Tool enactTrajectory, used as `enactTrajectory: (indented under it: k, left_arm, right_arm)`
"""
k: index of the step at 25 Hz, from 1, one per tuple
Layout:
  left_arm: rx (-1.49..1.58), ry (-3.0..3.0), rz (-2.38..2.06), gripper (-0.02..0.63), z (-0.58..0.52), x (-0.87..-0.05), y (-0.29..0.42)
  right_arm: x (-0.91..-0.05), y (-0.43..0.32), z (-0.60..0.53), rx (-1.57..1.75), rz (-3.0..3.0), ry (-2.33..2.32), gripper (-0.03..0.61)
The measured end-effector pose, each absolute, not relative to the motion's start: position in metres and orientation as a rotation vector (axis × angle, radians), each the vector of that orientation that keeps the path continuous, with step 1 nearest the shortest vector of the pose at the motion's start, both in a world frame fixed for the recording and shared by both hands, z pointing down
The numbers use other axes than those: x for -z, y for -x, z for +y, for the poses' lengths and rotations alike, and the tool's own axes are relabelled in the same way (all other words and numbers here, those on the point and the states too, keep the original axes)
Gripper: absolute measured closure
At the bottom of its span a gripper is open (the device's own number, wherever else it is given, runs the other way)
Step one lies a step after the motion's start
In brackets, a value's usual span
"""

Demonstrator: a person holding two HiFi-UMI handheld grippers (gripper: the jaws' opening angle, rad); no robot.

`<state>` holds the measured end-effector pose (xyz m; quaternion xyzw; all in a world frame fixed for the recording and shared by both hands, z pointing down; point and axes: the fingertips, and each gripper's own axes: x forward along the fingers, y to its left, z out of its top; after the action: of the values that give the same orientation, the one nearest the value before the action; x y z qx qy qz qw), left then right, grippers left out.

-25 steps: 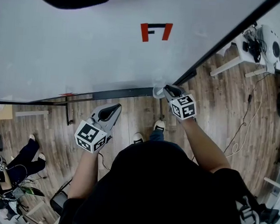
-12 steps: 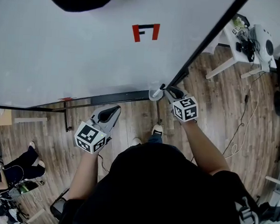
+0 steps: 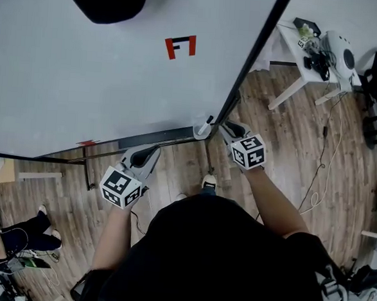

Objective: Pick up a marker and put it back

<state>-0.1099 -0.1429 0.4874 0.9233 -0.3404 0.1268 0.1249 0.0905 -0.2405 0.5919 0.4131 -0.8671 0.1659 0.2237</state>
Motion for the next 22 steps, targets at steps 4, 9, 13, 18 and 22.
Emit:
enactTrajectory:
  k: [4,9,13,18,22]
  left_arm:
    - [-0.359,-2.707,-0.982,0.601,-0.139,-0.483,0.109]
    - [-0.347,-2.728,-0.972,0.601,-0.131,-0.475,0.107]
    - [-0.341,-2.741,-0.964,0.601,-0.125,-0.470,0.108]
    - [-0.335,-2.749,-0.958,0.601,-0.117,-0.467,0.110]
    - [-0.341,-2.757,-0.947,0.601,-0.111,-0.466,0.112]
  right_arm:
    - [-0.580,-0.094,-0.229,-0.446,-2.400,-1.158,0.492]
    - [-0.568,-0.099,-0.214,-0.433,-2.405,-1.177,0.495]
    - [-0.561,-0.103,-0.202,-0.429,-2.406,-1.198,0.501]
    - [-0.559,-0.108,-0.186,-0.437,-2.404,-1.215,0.512]
    - [-0.559,-0.112,-0.175,-0.443,-2.396,-1.230,0.517]
